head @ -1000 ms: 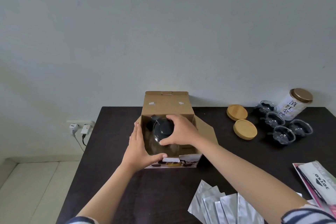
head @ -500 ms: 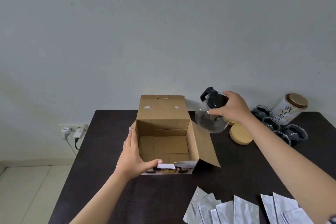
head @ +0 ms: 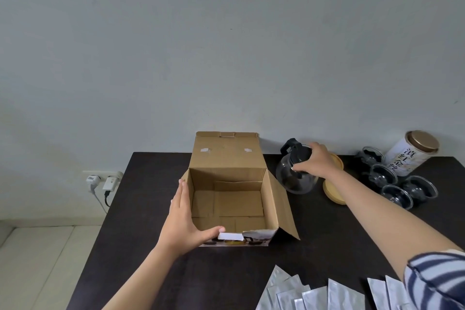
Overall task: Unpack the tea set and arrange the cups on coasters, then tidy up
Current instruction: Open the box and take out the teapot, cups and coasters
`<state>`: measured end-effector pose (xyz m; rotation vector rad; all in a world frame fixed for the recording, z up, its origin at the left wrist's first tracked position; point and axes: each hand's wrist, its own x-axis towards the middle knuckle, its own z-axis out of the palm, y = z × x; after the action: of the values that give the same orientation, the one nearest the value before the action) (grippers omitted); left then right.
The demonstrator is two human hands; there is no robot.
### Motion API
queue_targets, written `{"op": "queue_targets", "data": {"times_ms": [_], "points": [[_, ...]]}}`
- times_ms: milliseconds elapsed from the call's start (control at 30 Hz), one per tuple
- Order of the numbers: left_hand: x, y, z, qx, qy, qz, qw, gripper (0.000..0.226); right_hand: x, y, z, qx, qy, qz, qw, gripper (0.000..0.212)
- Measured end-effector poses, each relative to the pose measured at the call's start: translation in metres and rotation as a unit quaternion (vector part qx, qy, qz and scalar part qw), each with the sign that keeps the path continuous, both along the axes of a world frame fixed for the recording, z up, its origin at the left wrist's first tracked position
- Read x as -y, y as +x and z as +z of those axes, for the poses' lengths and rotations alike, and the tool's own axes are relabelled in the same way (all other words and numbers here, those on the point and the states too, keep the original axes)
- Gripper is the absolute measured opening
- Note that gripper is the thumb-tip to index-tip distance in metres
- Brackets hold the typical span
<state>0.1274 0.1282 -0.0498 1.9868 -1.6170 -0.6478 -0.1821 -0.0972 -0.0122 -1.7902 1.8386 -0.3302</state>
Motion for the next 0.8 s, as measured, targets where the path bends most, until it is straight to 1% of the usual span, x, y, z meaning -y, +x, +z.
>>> {"op": "queue_targets", "data": {"times_ms": [133, 200, 233, 267, 300, 333, 367, 400, 433, 500, 533, 567, 600, 667, 733, 767, 800], "points": [[0.002, 0.000, -0.001, -0.001, -0.002, 0.000, 1.000, 0.145, 0.008, -0.004, 0.000, 0.026, 0.022, 0.025, 0.999, 0.076], [0.002, 0.000, -0.001, 0.000, -0.003, 0.000, 1.000, 0.145, 0.009, -0.005, -0.001, 0.036, 0.022, 0.027, 0.999, 0.078], [0.002, 0.000, -0.001, 0.001, -0.002, 0.001, 1.000, 0.145, 0.010, -0.006, -0.002, 0.027, 0.019, 0.033, 0.999, 0.078], [0.002, 0.000, -0.001, 0.001, -0.002, 0.001, 1.000, 0.145, 0.011, -0.006, -0.005, 0.000, 0.017, 0.044, 0.999, 0.080], [0.002, 0.000, -0.001, 0.001, -0.002, 0.001, 1.000, 0.145, 0.012, -0.006, -0.008, -0.046, 0.015, 0.055, 0.997, 0.083], [0.002, 0.000, -0.001, 0.002, -0.004, 0.000, 1.000, 0.145, 0.010, -0.004, -0.011, -0.093, 0.011, 0.054, 0.994, 0.088], [0.002, -0.001, -0.001, 0.003, -0.005, 0.000, 1.000, 0.145, 0.004, 0.000, -0.010, -0.113, -0.005, 0.038, 0.993, 0.092], [0.002, -0.001, -0.001, 0.005, -0.005, -0.001, 1.000, 0.144, -0.005, 0.005, -0.010, -0.096, -0.030, 0.010, 0.995, 0.092], [0.002, 0.000, -0.001, 0.005, -0.004, -0.002, 1.000, 0.144, -0.019, 0.011, -0.010, -0.045, -0.061, -0.026, 0.997, 0.089], [0.002, 0.000, -0.001, 0.001, -0.003, -0.001, 1.000, 0.144, -0.059, 0.022, -0.011, 0.099, -0.113, -0.111, 0.982, 0.074], [0.002, 0.000, 0.000, -0.002, -0.005, -0.002, 1.000, 0.144, -0.083, 0.026, -0.013, 0.163, -0.122, -0.156, 0.967, 0.063], [0.002, 0.000, 0.000, -0.006, -0.009, -0.004, 1.000, 0.144, -0.107, 0.031, -0.014, 0.207, -0.112, -0.204, 0.950, 0.055], [0.002, 0.000, 0.001, -0.011, -0.014, -0.006, 1.000, 0.144, -0.128, 0.035, -0.016, 0.243, -0.085, -0.262, 0.930, 0.051], [0.002, 0.000, 0.000, -0.012, -0.022, -0.005, 1.000, 0.144, -0.160, 0.041, -0.023, 0.289, 0.000, -0.388, 0.875, 0.057], [0.001, 0.001, -0.001, -0.009, -0.020, -0.003, 1.000, 0.145, -0.182, 0.051, -0.025, 0.330, 0.072, -0.486, 0.806, 0.060], [0.000, 0.002, -0.002, -0.008, -0.018, -0.003, 1.000, 0.145, -0.189, 0.055, -0.025, 0.362, 0.101, -0.528, 0.762, 0.060], [-0.001, 0.002, -0.003, -0.006, -0.017, -0.006, 1.000, 0.145, -0.194, 0.059, -0.025, 0.405, 0.129, -0.561, 0.710, 0.058]]}}
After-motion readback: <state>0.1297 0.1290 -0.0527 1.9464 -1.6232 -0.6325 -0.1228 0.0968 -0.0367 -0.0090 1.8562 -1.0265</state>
